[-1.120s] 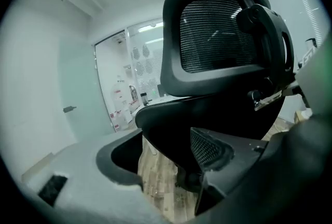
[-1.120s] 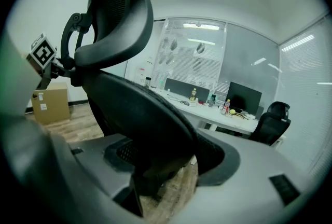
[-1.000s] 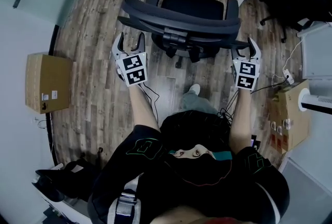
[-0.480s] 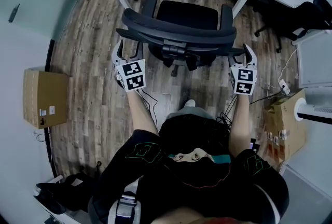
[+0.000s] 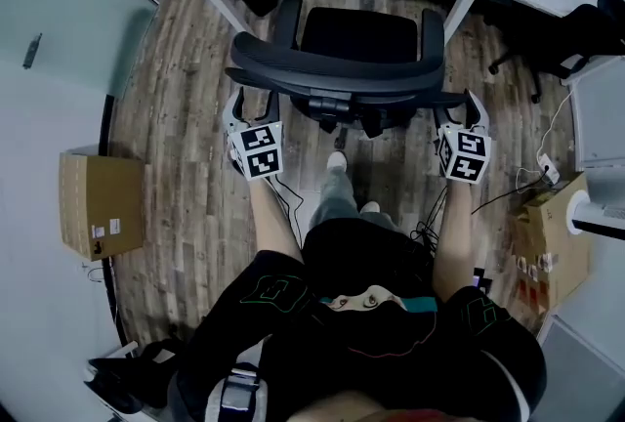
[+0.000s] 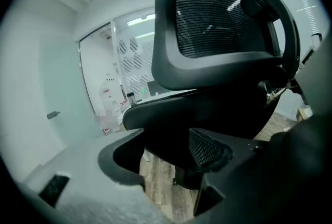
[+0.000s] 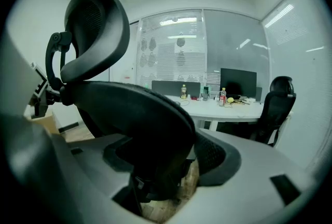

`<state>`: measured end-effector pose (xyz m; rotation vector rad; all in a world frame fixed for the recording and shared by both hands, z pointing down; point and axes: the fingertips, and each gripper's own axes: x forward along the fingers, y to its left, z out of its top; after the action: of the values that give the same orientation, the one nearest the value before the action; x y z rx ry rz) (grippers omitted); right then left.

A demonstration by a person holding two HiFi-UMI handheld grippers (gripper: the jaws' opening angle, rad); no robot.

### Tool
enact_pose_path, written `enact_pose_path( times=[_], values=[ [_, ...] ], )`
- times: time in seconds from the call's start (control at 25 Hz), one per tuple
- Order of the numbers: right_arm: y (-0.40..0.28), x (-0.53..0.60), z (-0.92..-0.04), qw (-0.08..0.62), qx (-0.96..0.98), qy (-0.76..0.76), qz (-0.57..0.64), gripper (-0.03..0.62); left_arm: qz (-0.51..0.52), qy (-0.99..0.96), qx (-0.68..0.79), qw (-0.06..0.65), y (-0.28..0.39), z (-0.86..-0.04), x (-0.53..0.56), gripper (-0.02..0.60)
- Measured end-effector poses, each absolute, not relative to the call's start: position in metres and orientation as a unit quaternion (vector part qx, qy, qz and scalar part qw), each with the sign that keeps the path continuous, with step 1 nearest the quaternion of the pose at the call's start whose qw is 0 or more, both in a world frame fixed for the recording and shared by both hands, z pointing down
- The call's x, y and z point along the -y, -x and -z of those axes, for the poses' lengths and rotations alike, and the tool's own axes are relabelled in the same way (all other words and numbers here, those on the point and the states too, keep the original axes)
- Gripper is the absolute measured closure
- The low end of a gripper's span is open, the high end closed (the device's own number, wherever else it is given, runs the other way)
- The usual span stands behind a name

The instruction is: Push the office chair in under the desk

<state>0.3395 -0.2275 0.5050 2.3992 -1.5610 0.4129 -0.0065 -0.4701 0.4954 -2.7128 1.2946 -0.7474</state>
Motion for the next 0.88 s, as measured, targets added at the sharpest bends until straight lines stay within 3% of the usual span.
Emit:
enact_pose_path(
  times=[0.08,0.16,0.28,0.36,0.76,0.88],
  values=[
    [-0.353,0.240,-0.506,0.120,0.535,-0.824,-0.145,0.301,0.226,0.876,-0.425,0.016,-0.005,-0.495,0.489,0.321],
    [-0.364,0.250,-0.508,0.118,0.534,-0.823,-0.150,0.303,0.195,0.880,-0.434,0.006,-0.012,-0.493,0.504,0.380],
    [-0.382,0.260,-0.511,0.120,0.532,-0.824,-0.154,0.306,0.170,0.891,-0.421,0.000,-0.027,-0.494,0.515,0.381],
    [-0.395,0.268,-0.510,0.114,0.526,-0.829,-0.153,0.307,0.172,0.895,-0.411,-0.008,-0.040,-0.497,0.526,0.274],
    [-0.453,0.323,-0.511,0.114,0.524,-0.831,-0.149,0.310,0.167,0.905,-0.390,-0.032,-0.092,-0.507,0.595,0.269],
    [-0.471,0.340,-0.512,0.112,0.529,-0.828,-0.149,0.313,0.165,0.906,-0.389,-0.025,-0.100,-0.505,0.615,0.353]
  ],
)
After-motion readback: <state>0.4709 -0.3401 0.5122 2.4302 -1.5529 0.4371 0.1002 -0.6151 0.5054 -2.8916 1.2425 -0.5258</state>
